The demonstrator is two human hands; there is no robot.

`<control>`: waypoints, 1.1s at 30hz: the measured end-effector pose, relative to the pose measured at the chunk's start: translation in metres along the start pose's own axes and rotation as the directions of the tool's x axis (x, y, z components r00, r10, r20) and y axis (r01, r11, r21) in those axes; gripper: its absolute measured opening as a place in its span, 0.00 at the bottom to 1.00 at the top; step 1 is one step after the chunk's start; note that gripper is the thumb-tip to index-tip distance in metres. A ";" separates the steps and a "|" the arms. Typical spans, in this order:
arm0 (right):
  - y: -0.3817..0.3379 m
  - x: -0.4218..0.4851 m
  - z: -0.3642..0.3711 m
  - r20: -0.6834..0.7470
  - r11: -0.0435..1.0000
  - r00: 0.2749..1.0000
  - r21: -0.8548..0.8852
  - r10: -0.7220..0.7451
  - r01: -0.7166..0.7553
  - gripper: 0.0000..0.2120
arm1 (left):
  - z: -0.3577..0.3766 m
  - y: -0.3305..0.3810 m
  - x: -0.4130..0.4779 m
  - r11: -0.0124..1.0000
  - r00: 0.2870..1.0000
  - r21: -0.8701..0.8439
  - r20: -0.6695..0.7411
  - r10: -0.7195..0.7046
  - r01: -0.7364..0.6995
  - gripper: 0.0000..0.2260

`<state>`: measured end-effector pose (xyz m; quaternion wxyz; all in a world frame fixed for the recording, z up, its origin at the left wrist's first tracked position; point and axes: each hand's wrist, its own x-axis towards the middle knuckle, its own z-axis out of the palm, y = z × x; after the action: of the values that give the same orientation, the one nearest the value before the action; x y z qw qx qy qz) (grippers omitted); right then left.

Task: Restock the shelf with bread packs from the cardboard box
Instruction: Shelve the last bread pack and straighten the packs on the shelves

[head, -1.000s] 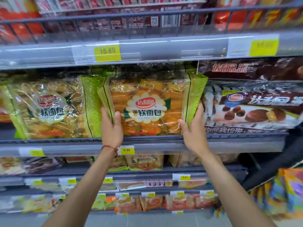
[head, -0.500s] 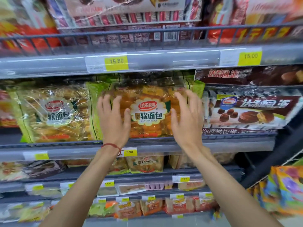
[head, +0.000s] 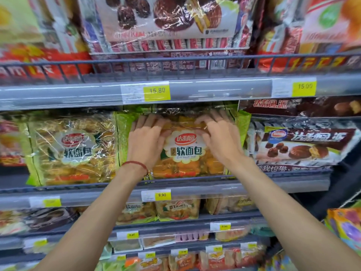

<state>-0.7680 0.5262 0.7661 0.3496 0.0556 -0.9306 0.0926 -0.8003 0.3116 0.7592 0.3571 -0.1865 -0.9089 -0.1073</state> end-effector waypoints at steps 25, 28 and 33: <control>0.057 -0.020 0.009 -0.213 0.967 0.958 0.205 0.194 -0.150 0.12 | 0.021 -0.012 -0.013 0.962 0.968 -0.192 -0.126 -0.219 0.193 0.22; 0.053 -0.055 0.020 -0.208 0.974 0.963 0.185 0.170 -0.132 0.18 | 0.034 0.000 -0.043 0.925 0.958 -0.301 -0.094 -0.272 0.233 0.31; 0.044 -0.088 0.040 0.024 0.936 0.966 0.243 0.259 -0.257 0.33 | 0.062 0.006 -0.075 0.932 0.975 -0.287 0.045 -0.217 0.221 0.31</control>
<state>-0.7348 0.5639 0.6721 0.3290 -0.0247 -0.9099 0.2515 -0.7847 0.3176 0.6631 0.3060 -0.1353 -0.9006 -0.2774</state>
